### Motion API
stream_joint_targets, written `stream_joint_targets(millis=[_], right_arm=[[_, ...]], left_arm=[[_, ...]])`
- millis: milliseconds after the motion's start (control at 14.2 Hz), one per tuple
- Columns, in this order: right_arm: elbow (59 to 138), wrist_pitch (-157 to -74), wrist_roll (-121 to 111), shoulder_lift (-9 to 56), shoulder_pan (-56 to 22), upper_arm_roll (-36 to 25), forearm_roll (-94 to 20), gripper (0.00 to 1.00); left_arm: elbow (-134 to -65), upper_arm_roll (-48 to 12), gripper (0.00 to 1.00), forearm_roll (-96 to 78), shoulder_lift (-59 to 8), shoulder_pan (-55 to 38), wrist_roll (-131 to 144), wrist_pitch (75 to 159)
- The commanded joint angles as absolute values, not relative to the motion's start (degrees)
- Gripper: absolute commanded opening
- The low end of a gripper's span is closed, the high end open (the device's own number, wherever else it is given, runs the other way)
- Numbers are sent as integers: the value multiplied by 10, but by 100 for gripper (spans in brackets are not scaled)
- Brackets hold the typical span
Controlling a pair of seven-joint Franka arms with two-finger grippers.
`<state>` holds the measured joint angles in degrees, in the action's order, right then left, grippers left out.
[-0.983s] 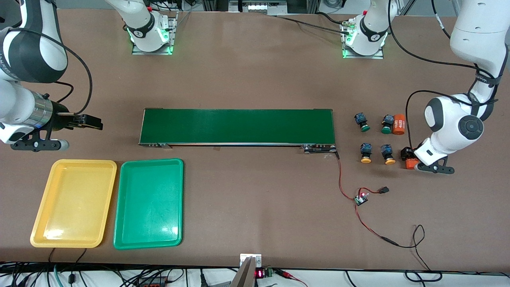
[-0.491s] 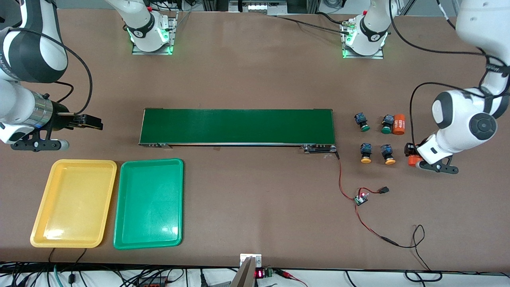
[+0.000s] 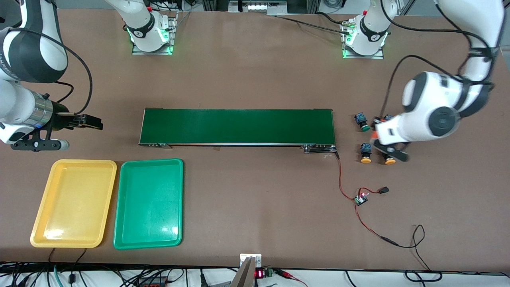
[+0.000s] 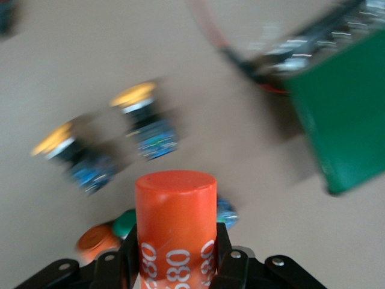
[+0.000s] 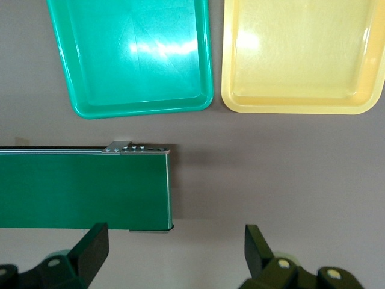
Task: Sort buttons by color to trays
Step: 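Carry the orange battery onto the green belt and open the left gripper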
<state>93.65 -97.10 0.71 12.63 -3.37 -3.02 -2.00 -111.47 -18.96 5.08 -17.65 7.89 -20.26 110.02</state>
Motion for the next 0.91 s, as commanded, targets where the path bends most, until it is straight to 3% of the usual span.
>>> stream_joint_targets(millis=[0,421,772,842], right_arm=[[930,-966,-2,128,-34,-31,-26,100],[932,-968,-2,128,-35,-31,-27,100],[934,-968,-2,128,-33,-31,-28,100],[934,-969,-2,128,-32,-31,-28,100]], left_arm=[[-1119,-253,23,53,-185,87,-275,1110],[-1123,-354,22,53,-233,77,-451,1204],[-1144,-357,22,62,-258,61,-593,1268],[-1144,-356,29,70,-258,60,-597,1269]])
